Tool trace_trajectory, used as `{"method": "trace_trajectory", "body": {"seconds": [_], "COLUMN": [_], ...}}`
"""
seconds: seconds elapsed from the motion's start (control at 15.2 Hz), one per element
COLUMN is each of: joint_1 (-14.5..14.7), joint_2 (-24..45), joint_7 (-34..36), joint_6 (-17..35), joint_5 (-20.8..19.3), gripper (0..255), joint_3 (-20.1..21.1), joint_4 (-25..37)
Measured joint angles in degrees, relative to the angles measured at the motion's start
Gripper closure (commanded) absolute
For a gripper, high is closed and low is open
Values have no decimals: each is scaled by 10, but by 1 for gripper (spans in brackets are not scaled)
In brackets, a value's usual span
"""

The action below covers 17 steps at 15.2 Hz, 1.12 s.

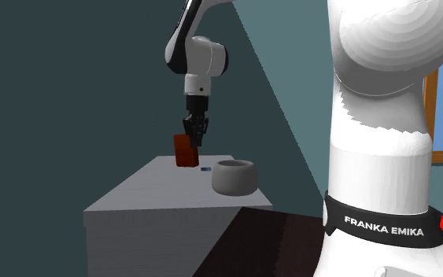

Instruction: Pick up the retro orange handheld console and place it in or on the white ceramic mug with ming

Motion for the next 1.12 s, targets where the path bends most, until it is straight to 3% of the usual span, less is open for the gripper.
{"method": "trace_trajectory", "body": {"seconds": [1.12], "joint_1": [0], "joint_2": [-88], "joint_7": [32], "joint_6": [-114], "joint_5": [-63], "gripper": [255], "joint_3": [-10], "joint_4": [38]}}
